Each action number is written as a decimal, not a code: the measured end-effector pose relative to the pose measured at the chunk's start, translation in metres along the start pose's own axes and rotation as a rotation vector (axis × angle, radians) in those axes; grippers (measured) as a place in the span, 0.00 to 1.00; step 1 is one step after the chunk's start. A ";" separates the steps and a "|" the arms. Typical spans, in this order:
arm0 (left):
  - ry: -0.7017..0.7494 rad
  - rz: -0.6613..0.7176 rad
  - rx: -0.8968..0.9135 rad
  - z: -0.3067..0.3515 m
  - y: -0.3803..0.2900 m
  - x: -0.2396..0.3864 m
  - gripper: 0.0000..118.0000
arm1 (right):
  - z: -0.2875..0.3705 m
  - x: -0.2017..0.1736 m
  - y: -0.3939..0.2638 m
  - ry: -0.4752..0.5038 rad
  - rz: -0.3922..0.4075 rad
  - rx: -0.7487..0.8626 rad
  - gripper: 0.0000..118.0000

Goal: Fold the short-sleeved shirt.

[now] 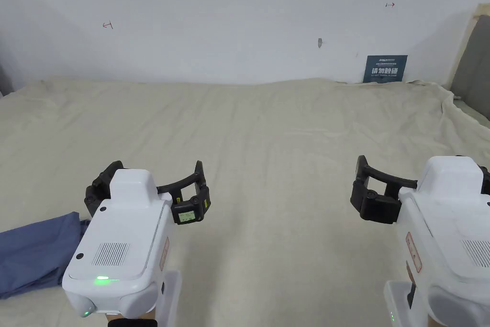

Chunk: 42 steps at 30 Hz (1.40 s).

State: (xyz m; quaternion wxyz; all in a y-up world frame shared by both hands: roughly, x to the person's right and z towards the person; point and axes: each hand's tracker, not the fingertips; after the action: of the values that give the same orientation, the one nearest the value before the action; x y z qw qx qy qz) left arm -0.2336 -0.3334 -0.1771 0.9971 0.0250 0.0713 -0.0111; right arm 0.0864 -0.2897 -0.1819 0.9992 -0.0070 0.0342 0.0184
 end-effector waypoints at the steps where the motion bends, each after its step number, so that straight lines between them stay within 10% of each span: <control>1: 0.000 0.001 0.001 0.000 0.000 0.000 1.00 | 0.000 0.000 0.000 -0.001 0.001 -0.001 1.00; 15: -0.006 0.000 -0.007 0.000 -0.002 -0.001 1.00 | -0.013 0.005 -0.007 -0.016 0.023 -0.052 1.00; 27: -0.008 0.003 -0.004 0.001 0.000 -0.006 1.00 | -0.029 0.017 0.015 -0.172 -0.325 -0.452 0.99; 42: -0.004 0.010 0.010 0.001 0.003 -0.007 1.00 | -0.019 0.010 0.016 -0.144 -0.176 -0.328 0.99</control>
State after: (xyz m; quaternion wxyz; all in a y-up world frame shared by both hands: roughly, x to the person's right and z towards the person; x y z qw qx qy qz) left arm -0.2402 -0.3302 -0.1754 0.9971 0.0304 0.0691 -0.0068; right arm 0.0948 -0.2739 -0.2019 0.9823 -0.1711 -0.0416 -0.0633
